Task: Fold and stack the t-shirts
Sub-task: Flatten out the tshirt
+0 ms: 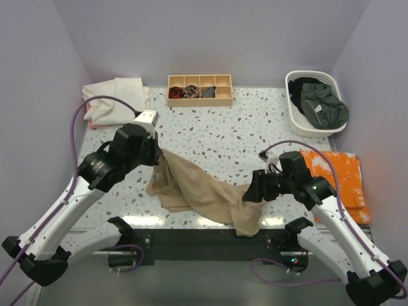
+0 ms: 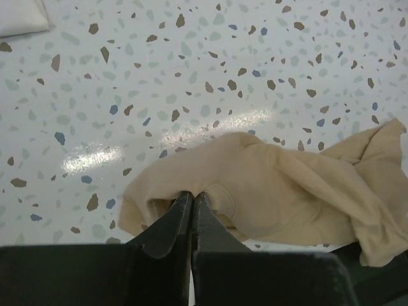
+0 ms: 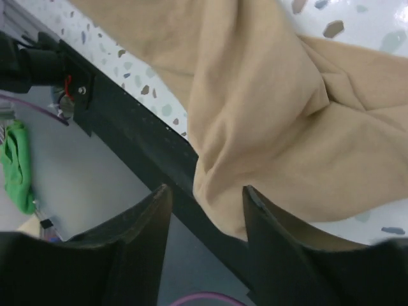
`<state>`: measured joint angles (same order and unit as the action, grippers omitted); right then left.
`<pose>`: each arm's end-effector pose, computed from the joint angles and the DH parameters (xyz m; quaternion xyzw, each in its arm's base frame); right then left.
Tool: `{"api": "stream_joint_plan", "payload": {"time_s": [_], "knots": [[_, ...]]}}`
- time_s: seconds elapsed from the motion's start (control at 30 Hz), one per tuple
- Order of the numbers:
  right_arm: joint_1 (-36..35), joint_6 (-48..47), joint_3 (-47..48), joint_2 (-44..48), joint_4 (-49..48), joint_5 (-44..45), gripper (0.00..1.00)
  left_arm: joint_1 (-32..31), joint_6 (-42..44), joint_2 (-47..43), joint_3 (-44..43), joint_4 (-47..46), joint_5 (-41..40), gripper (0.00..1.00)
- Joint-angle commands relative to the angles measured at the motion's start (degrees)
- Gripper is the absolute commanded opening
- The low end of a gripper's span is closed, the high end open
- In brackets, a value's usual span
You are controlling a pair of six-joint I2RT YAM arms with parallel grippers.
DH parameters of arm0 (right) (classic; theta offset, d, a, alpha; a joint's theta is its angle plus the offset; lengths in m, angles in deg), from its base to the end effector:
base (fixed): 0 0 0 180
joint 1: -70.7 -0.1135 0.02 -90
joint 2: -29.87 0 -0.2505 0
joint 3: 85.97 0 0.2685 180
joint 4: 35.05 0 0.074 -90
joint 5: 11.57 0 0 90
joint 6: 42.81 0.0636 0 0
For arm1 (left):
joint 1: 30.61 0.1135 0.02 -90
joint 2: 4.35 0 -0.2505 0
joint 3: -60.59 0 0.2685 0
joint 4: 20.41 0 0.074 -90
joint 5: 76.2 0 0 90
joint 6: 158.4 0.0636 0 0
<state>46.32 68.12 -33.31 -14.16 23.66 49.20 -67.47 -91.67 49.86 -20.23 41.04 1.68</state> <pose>0.1588 0.1061 0.2286 -0.1135 0.9065 0.3461 0.2135 0.1883 -0.1245 0.3592 0.0558 0.8810 -0.1497 0.4453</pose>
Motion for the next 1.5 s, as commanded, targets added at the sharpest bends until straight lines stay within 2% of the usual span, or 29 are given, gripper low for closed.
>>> {"api": "stream_joint_plan", "payload": {"time_s": [0.0, 0.07, 0.1, 0.27, 0.37, 0.43, 0.53, 0.8, 0.9, 1.13, 1.37, 1.43, 1.47], "knots": [[-0.2, 3.2, 1.1, 5.3, -2.2, -1.3, 0.61, 0.1, -1.5, 0.4, 0.4, -4.3, 0.8, 0.00], [-0.2, 2.8, 4.4, 5.4, 1.8, 6.8, 0.66, 0.1, -1.5, 1.9, 0.7, -4.6, 1.1, 0.00], [-0.2, 3.4, 5.2, 4.9, 2.4, 14.9, 0.69, 0.1, -1.4, 2.2, 0.9, -4.6, 1.3, 0.00], [-0.3, 11.4, 6.9, -0.3, 0.4, 30.8, 0.68, 0.1, -2.0, 3.5, 3.3, -5.8, 3.5, 0.00], [-0.2, 14.0, 5.4, -6.1, -5.1, 31.3, 0.64, 0.1, -3.2, 3.4, 6.4, -6.4, 4.9, 0.00], [-0.3, 15.7, 5.1, -11.7, -6.5, 32.2, 0.56, 0.1, -3.7, 3.0, 8.2, -8.2, 6.9, 0.00], [-0.2, 17.1, 4.0, -16.2, -5.1, 37.0, 0.53, 0.1, -4.7, 2.8, 11.7, -9.7, 9.7, 0.00], [-0.2, 18.5, 1.5, -20.2, -1.9, 45.3, 0.56, 0.1, -5.6, 3.0, 18.6, -13.1, 14.0, 0.00], [-0.2, 18.4, 1.3, -22.4, -1.9, 45.1, 0.57, 0.1, -5.5, 3.4, 19.6, -14.0, 14.6, 0.00], [-0.4, 20.5, 1.7, -26.7, -4.8, 48.8, 0.61, 0.1, -5.2, 5.4, 21.0, -16.1, 15.7, 0.00], [-0.3, 19.6, 0.9, -34.9, -10.6, 49.1, 0.59, 0.1, -5.1, 6.8, 22.0, -17.9, 15.7, 0.00], [-0.4, 18.7, 1.2, -37.2, -12.7, 48.6, 0.55, 0.1, -5.0, 7.3, 22.3, -18.4, 15.7, 0.00], [-0.3, 18.2, 1.2, -37.5, -13.4, 47.4, 0.42, 0.1, -4.9, 7.5, 22.3, -18.5, 15.6, 0.00]]}}
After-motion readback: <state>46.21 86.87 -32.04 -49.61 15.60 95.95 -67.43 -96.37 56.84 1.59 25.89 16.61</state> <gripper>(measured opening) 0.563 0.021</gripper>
